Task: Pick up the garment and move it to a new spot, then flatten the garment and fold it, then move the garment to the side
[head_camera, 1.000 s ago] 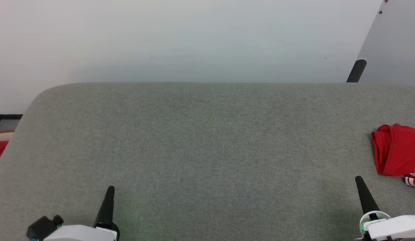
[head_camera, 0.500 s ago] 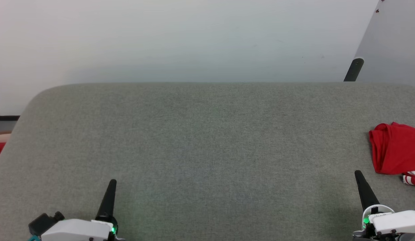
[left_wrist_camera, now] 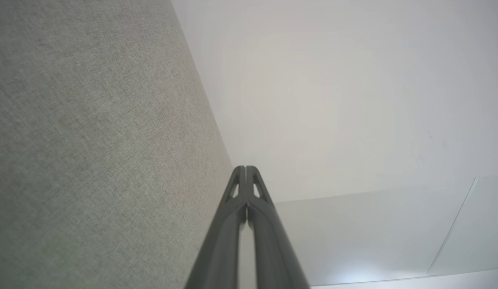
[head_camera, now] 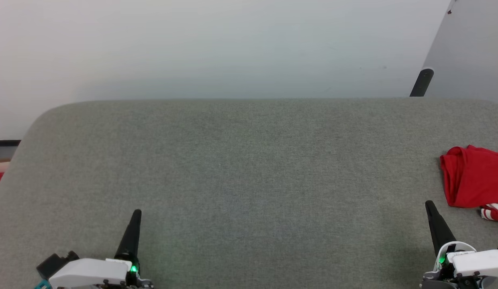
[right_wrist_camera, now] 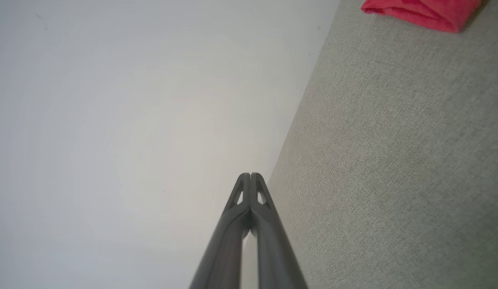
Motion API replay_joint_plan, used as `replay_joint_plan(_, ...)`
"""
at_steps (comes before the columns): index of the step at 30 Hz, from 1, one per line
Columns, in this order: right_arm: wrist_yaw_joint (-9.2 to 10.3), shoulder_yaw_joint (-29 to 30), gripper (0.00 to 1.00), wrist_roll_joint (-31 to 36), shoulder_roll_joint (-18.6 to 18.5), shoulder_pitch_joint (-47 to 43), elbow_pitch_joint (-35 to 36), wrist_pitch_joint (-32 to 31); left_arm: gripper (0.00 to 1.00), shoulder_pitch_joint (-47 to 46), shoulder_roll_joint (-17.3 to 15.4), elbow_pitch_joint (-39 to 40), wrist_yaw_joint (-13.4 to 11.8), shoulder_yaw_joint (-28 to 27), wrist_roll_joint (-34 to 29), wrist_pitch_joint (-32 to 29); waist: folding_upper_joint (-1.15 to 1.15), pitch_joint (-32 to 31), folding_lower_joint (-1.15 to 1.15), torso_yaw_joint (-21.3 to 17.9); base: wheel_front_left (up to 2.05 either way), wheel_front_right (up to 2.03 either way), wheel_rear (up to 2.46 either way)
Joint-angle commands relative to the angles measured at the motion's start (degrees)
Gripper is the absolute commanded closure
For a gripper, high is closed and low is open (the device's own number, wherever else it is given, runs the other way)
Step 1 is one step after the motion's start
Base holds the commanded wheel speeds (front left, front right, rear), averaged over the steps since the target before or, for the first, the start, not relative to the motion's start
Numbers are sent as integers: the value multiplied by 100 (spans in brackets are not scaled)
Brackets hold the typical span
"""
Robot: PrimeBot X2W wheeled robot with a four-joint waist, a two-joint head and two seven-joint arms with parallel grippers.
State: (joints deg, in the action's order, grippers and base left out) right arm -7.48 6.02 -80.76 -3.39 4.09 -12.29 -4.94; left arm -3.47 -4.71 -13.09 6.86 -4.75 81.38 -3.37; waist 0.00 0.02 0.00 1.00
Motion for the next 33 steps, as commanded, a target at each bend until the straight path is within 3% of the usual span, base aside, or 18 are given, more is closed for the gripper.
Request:
replay_joint_plan(1, -2, 20, 100, -118, 3, 73, -5, -23, 100, -103, 12, 13, 38, -40, 118, -34, 0, 1, 0, -6, 0, 0, 0)
replay_joint_plan(33, -2, 56, 100, -1172, 63, 259, -183, -167, 100, -314, 193, -106, 78, -199, 1103, -340, 0, 16, 0, -100, 0, 0, 0)
